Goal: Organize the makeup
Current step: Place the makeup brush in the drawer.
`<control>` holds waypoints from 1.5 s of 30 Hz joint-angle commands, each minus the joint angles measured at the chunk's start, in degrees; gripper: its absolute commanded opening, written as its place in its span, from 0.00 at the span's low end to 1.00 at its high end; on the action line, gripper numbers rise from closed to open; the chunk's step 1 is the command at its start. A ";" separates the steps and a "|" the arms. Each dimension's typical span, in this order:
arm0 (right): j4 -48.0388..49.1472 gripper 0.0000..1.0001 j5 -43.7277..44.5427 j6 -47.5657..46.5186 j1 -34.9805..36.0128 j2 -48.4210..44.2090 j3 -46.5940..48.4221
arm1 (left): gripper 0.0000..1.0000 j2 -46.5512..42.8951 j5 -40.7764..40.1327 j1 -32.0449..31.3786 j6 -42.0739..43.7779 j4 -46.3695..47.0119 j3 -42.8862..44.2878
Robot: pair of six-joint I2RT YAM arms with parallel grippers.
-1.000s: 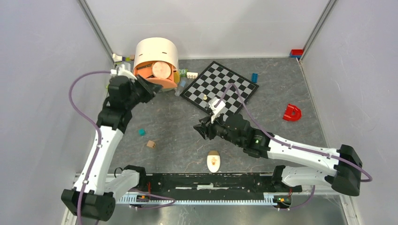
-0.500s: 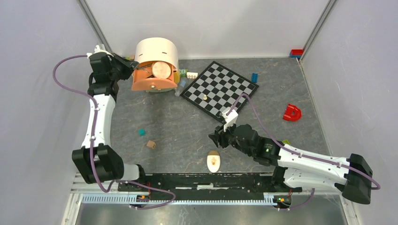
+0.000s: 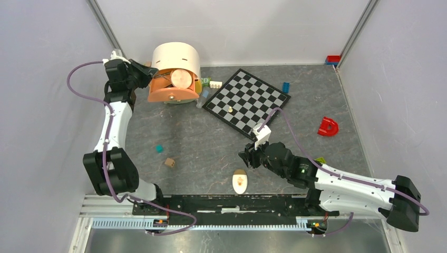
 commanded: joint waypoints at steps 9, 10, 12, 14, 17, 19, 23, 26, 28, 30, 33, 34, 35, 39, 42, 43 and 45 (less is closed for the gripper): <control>0.26 0.48 2.04 0.90 0.20 -1.37 -0.41 | 0.10 4.84 2.00 -2.40 2.62 2.86 0.17; 0.47 0.48 1.94 0.93 0.18 -1.23 -0.26 | 0.11 5.26 2.02 -2.52 2.82 2.77 0.13; 0.53 0.48 1.80 1.02 0.18 -1.04 -0.28 | 0.12 5.87 1.94 -2.69 3.18 2.41 0.33; 0.53 0.48 1.75 1.03 0.18 -0.90 -0.24 | 0.16 6.24 1.25 -2.70 3.70 1.36 0.63; 0.62 0.48 1.74 1.02 0.19 -0.81 -0.19 | 0.32 6.19 -0.19 -2.70 4.70 0.03 1.00; 0.75 0.48 1.64 1.06 0.18 -0.80 -0.30 | 0.41 5.98 -0.98 -2.70 5.08 -0.68 1.21; 1.06 0.48 1.34 1.32 0.18 -0.48 -0.32 | 0.53 5.69 -1.97 -2.70 6.06 -2.45 2.37; 1.06 0.48 0.86 1.47 0.17 -0.05 -0.21 | 0.55 5.23 -2.10 -2.70 6.52 -2.85 2.71; 1.09 0.48 0.72 1.58 0.16 0.28 -0.07 | 0.56 4.64 -2.42 -2.70 7.12 -3.50 3.16; 1.06 0.48 0.40 1.66 0.18 0.51 0.03 | 0.58 4.07 -3.15 -2.70 7.82 -4.42 3.71; 2.57 0.48 0.16 1.79 0.18 0.70 0.03 | 0.60 3.06 -3.58 -2.69 8.58 -5.27 4.54; 2.48 0.48 0.19 1.75 0.17 0.66 0.03 | 0.60 2.78 -3.58 -2.70 8.71 -5.39 4.90; 2.51 0.48 0.14 1.72 0.18 0.58 0.11 | 0.61 2.43 -3.56 -2.77 8.81 -5.54 5.29; 2.12 0.48 0.31 1.64 0.18 0.35 0.20 | 0.62 1.75 -2.72 -2.70 9.25 -6.64 7.83; 1.72 0.48 0.39 1.64 0.18 0.08 0.30 | 0.63 0.82 -2.31 -2.71 9.87 -7.58 9.63; 1.62 0.48 0.41 1.64 0.18 0.01 0.32 | 0.63 0.32 -2.29 -2.69 10.33 -8.03 10.05; 1.65 0.48 0.52 1.68 0.14 -0.13 0.20 | 0.64 -1.49 -2.80 -2.89 11.57 -9.14 10.75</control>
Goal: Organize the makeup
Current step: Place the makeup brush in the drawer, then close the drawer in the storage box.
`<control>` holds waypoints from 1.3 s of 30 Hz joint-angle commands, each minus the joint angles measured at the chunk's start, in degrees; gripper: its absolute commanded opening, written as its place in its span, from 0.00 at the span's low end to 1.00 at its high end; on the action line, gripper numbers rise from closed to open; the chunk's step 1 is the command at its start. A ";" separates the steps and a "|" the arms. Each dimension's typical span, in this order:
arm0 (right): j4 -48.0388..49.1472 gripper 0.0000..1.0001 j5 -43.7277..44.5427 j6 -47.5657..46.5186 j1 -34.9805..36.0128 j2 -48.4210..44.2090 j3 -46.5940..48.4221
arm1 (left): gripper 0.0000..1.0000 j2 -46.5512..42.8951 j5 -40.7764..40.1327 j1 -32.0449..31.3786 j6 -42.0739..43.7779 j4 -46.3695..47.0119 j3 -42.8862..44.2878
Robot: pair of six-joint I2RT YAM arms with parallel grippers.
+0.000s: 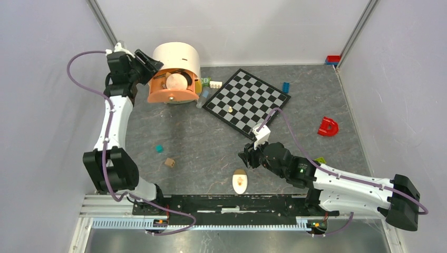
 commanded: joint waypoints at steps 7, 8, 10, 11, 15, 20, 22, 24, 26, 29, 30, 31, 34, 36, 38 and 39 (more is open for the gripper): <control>0.77 0.48 0.89 0.25 0.22 -1.57 0.09 | 0.65 -17.48 -7.60 -4.18 10.57 -7.69 -4.14; -0.07 0.48 1.04 0.09 0.18 -1.60 0.09 | 0.65 -19.68 -8.52 -5.23 11.07 -8.01 -6.44; -0.40 0.48 1.18 -0.10 0.18 -1.63 0.10 | 0.64 -24.18 -11.09 -7.11 11.95 -8.79 -11.29; -0.65 0.48 1.17 -0.23 0.18 -1.65 0.14 | 0.64 -26.20 -12.58 -9.37 12.42 -9.66 -13.59; -1.51 0.48 1.45 -0.73 0.18 -1.71 0.19 | 0.63 -31.88 -17.51 -14.22 12.53 -12.43 -19.83; -1.54 0.49 1.81 -0.61 0.18 -2.06 -0.48 | 0.61 -30.88 -19.63 -17.88 12.02 -12.50 -24.52; -1.58 0.49 1.67 -0.62 0.18 -2.17 -0.61 | 0.60 -28.61 -19.84 -18.05 12.64 -11.53 -24.89; -2.10 0.49 1.73 -0.56 0.18 -2.35 -0.69 | 0.59 -25.81 -19.86 -18.06 14.61 -11.16 -23.52; -2.39 0.49 1.75 -0.56 0.18 -2.80 -0.91 | 0.58 -22.88 -20.63 -17.94 16.23 -11.30 -21.56; -2.82 0.49 2.24 -0.51 0.13 -3.80 -1.38 | 0.58 -19.43 -22.38 -17.81 17.60 -11.32 -18.74; -3.00 0.49 2.40 -0.55 0.19 -4.06 -1.53 | 0.58 -18.49 -22.54 -17.66 17.78 -10.94 -18.02; -3.05 0.49 2.57 -0.52 0.18 -4.31 -1.61 | 0.58 -17.86 -22.57 -17.57 17.95 -10.55 -17.57; -3.23 0.50 2.75 -0.56 0.18 -4.71 -2.01 | 0.55 -15.34 -22.63 -17.26 18.24 -9.91 -15.72; -3.31 0.50 2.84 -0.46 0.18 -4.92 -2.06 | 0.55 -14.08 -22.63 -17.04 18.44 -9.66 -14.88; -3.40 0.50 2.89 -0.40 0.18 -5.09 -2.25 | 0.54 -13.29 -22.28 -16.75 18.63 -9.03 -14.61; -3.40 0.50 3.00 -0.36 0.18 -5.22 -2.35 | 0.53 -12.82 -22.13 -16.57 18.62 -8.84 -14.42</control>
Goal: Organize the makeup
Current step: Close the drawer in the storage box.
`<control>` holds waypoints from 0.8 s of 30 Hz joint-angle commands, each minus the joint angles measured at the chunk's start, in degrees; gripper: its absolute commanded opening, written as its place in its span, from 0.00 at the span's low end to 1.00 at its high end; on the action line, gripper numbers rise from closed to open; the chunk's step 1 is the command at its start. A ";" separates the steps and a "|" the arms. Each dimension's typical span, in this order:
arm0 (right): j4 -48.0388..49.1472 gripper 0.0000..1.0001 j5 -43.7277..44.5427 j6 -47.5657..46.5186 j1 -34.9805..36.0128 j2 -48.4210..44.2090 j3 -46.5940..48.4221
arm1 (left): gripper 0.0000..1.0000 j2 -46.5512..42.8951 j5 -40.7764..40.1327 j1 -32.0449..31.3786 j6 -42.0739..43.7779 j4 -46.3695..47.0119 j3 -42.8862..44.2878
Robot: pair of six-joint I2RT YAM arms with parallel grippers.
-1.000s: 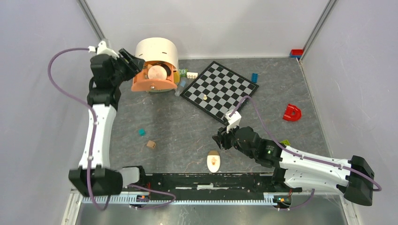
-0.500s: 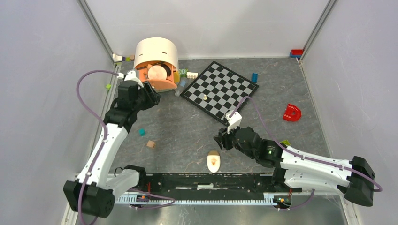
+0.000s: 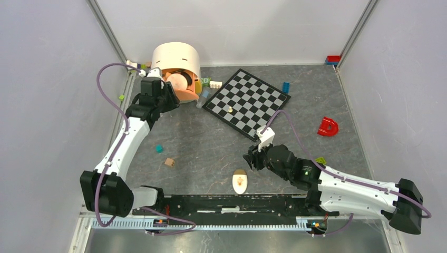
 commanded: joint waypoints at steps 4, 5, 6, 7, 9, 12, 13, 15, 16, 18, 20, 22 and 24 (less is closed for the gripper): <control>0.55 0.50 1.71 -0.17 0.15 -1.39 -0.71 | 0.52 2.58 -0.82 1.38 3.47 3.31 3.40; 0.55 0.50 1.69 -0.21 0.18 -1.31 -0.70 | 0.51 2.83 -0.53 1.58 3.56 3.43 3.60; 0.56 0.50 1.66 -0.23 0.18 -1.35 -0.70 | 0.51 3.01 -0.40 1.69 3.56 3.53 3.81; 0.55 0.50 1.69 -0.26 0.17 -1.33 -0.71 | 0.50 3.20 -0.31 1.83 3.65 3.54 4.01; 0.57 0.50 1.66 -0.21 0.18 -1.40 -0.71 | 0.48 3.41 -0.20 1.96 3.68 3.76 4.43; 0.62 0.50 1.78 -0.17 0.19 -1.33 -0.70 | 0.46 3.49 0.30 1.92 3.71 4.04 4.92; 0.61 0.50 1.81 -0.09 0.13 -1.39 -0.70 | 0.44 3.51 0.48 1.96 3.67 4.15 4.96; 0.60 0.50 1.72 -0.07 0.18 -1.39 -0.80 | 0.41 3.62 0.50 1.96 3.65 4.33 5.09; 0.64 0.50 1.71 -0.01 0.19 -1.35 -0.80 | 0.39 3.79 0.54 1.96 3.58 4.33 5.12; 0.55 0.50 1.70 -0.03 0.18 -1.31 -0.80 | 0.37 3.98 0.85 1.92 3.43 4.39 5.10; 0.46 0.50 1.74 0.08 0.17 -1.49 -0.79 | 0.34 4.09 1.23 1.96 3.22 4.50 5.01; 0.43 0.51 1.82 0.01 0.18 -1.66 -0.84 | 0.32 4.20 1.39 1.94 3.09 4.60 4.92; 0.32 0.50 1.74 0.01 0.18 -1.75 -0.88 | 0.31 4.29 1.49 1.96 3.05 4.60 5.00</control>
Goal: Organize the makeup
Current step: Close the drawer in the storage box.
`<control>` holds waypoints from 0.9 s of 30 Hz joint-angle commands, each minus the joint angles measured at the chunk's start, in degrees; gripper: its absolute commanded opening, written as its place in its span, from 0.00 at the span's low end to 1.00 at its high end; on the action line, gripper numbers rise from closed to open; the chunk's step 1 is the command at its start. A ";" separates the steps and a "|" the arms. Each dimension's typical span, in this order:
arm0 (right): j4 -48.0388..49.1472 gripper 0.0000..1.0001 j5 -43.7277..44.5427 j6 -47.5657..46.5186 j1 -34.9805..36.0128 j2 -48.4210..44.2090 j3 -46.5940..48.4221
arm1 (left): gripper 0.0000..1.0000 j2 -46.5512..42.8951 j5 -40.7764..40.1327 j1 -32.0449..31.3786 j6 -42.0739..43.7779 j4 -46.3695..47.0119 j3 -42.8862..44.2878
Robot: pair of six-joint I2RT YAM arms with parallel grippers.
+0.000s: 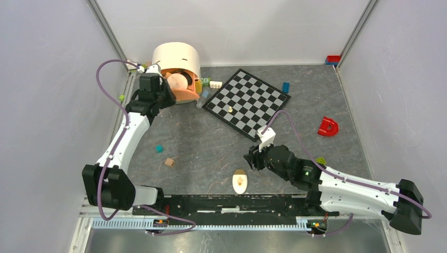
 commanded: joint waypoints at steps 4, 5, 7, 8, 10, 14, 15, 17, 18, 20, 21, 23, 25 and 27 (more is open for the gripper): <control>0.40 0.51 1.33 0.06 0.18 -1.38 -0.38 | 0.29 0.33 0.35 0.27 2.12 2.76 2.99; 0.40 0.51 1.27 0.00 0.13 -1.39 -0.34 | 0.29 0.30 0.04 0.27 2.18 2.53 3.46; 0.32 0.51 1.20 -0.10 0.18 -1.40 -0.30 | 0.28 0.26 -0.61 0.26 2.36 1.51 4.97; 0.24 0.51 1.25 -0.06 0.18 -1.45 -0.28 | 0.27 0.30 -0.84 0.21 2.74 1.04 5.46; 0.31 0.51 1.27 -0.09 0.18 -1.40 -0.38 | 0.27 0.26 -1.77 0.26 3.27 0.61 6.42; 0.31 0.51 1.32 -0.16 0.11 -1.14 -0.38 | 0.27 1.42 -2.30 0.33 4.03 0.35 8.04; 0.36 0.51 1.27 -0.26 0.17 -1.18 -0.38 | 0.27 2.01 -2.02 0.34 4.05 0.34 8.41; 0.30 0.51 1.29 -0.45 0.18 -1.14 -0.35 | 0.27 3.23 -1.77 0.27 3.96 0.62 9.22; 0.27 0.51 1.37 -0.50 0.18 -1.17 -0.29 | 0.26 3.88 -1.67 0.34 3.91 0.89 9.53; 0.05 0.51 1.58 -0.70 0.18 -1.24 -0.21 | 0.26 5.29 -1.51 0.30 3.72 1.29 10.49; -0.10 0.51 1.72 -0.78 0.20 -1.27 -0.21 | 0.26 5.96 -1.35 0.28 3.70 1.39 11.19; -0.28 0.51 2.01 -0.78 0.15 -1.39 -0.24 | 0.26 7.34 -1.45 0.30 3.62 1.87 12.32; -0.39 0.51 2.16 -0.87 0.20 -1.58 -0.42 | 0.26 8.95 -1.57 0.33 3.55 2.07 13.64; -0.69 0.51 2.36 -0.82 0.16 -1.67 -0.53 | 0.26 10.52 -1.53 0.34 3.41 2.10 14.95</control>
